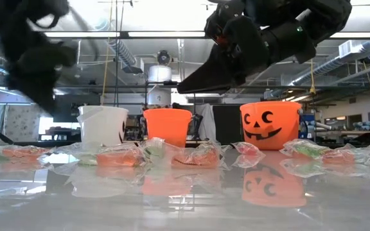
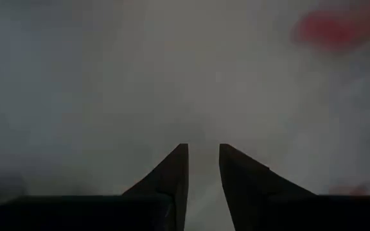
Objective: Sort candy by brand, put in halloween buckets
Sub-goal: Put the green gummy into the white bucket, then put the orange gummy into the white bucket
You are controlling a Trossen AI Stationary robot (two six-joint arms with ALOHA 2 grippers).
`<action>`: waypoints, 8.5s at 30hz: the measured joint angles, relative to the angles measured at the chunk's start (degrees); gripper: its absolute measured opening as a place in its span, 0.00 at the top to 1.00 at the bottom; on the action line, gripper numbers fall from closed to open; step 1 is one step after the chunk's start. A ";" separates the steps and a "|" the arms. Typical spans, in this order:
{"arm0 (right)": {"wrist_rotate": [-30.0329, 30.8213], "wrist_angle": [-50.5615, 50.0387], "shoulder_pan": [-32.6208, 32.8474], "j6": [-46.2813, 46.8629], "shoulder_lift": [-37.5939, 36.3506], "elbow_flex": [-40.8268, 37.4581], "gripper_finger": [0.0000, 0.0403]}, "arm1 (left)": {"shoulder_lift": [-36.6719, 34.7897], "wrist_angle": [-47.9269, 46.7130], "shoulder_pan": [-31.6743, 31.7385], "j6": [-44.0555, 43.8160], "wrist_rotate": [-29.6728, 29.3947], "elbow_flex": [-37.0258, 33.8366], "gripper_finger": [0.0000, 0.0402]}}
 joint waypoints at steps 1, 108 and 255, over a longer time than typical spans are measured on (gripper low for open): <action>-0.66 0.01 -0.02 -0.08 0.00 0.00 0.85 | 1.01 -3.04 -0.06 -3.03 2.72 0.00 0.77; -6.39 -1.31 0.04 -0.79 0.00 0.00 0.85 | 21.42 -2.35 53.37 55.23 -0.93 28.74 0.61; -5.25 -4.65 2.36 0.78 0.02 2.47 0.85 | 8.75 -20.15 9.75 20.83 7.53 24.22 0.66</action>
